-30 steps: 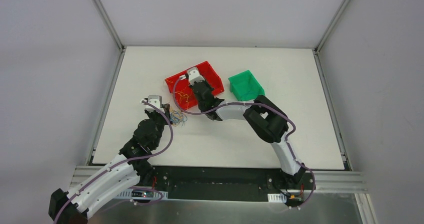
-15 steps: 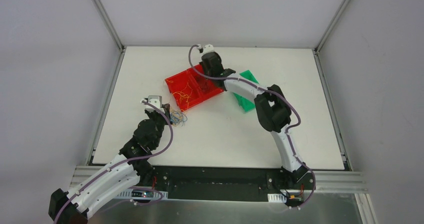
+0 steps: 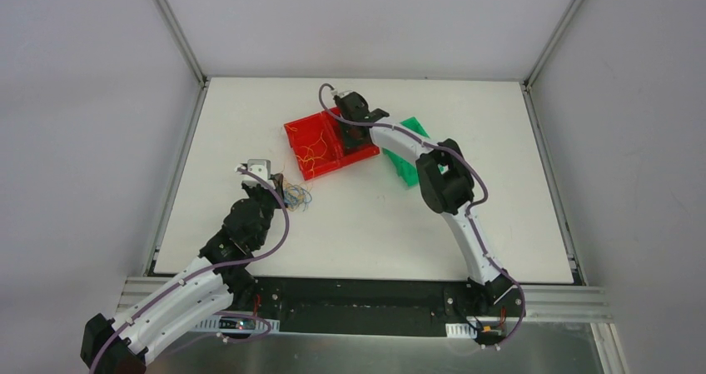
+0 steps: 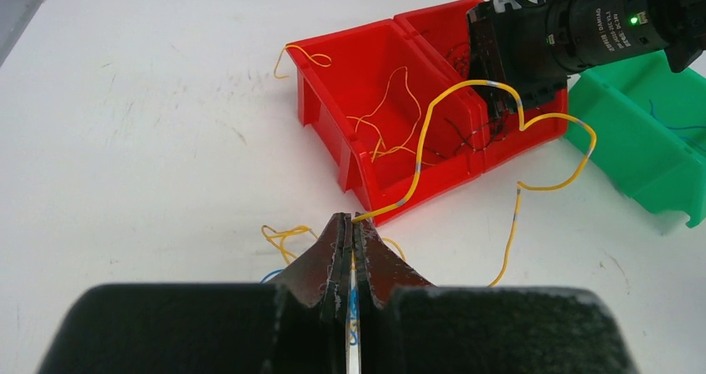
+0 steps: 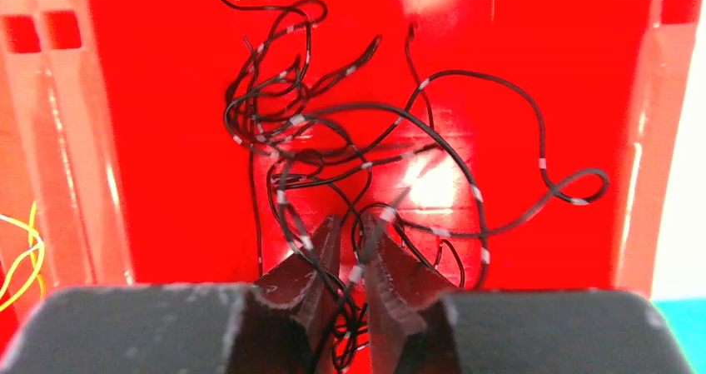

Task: Untangle the cables

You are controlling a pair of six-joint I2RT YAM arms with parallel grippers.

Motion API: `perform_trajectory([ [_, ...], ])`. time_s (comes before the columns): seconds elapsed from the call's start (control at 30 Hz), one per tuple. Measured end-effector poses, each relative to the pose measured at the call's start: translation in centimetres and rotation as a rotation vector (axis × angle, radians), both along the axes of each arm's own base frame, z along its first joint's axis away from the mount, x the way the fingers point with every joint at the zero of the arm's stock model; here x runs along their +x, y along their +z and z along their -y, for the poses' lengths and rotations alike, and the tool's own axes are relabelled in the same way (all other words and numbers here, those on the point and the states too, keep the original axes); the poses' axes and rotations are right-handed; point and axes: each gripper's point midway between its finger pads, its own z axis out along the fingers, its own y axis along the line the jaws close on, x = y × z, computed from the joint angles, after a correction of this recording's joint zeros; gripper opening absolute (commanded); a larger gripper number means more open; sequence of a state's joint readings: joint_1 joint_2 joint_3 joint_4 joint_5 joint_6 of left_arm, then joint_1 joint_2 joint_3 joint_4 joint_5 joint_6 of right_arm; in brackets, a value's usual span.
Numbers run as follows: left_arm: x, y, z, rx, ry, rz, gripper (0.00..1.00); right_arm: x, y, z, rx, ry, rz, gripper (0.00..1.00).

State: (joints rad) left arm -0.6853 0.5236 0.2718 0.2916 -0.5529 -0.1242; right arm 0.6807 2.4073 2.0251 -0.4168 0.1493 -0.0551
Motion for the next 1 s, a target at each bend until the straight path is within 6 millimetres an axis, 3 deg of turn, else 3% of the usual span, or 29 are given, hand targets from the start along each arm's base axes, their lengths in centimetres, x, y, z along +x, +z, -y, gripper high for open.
perform_trajectory([
  [0.1, 0.0, 0.0, 0.0, 0.0, 0.0, 0.0, 0.0, -0.4, 0.1, -0.3, 0.013, -0.001, -0.004, 0.33],
  [0.23, 0.0, 0.0, 0.0, 0.0, 0.0, 0.0, 0.0, -1.6, 0.7, 0.6, 0.023, -0.036, -0.019, 0.39],
  [0.37, 0.0, 0.0, 0.0, 0.0, 0.0, 0.0, 0.0, -2.6, 3.2, 1.5, 0.039, -0.068, 0.031, 0.4],
  [0.6, 0.0, 0.0, 0.0, 0.0, 0.0, -0.001, 0.0, -2.9, 8.4, 0.8, 0.129, -0.088, 0.156, 0.49],
  [0.73, 0.0, -0.1, 0.2, 0.002, -0.013, -0.004, 0.0, -3.8, 9.3, 1.0, 0.166, -0.082, 0.175, 0.69],
  [0.87, -0.1, 0.0, 1.0, -0.003, -0.051, -0.001, 0.0, -7.0, 9.4, 1.6, 0.203, -0.019, 0.181, 0.78],
  [1.0, -0.2, 0.2, 2.0, -0.011, -0.108, 0.005, 0.0, -12.6, 11.0, 0.7, 0.31, 0.131, 0.192, 0.81],
])
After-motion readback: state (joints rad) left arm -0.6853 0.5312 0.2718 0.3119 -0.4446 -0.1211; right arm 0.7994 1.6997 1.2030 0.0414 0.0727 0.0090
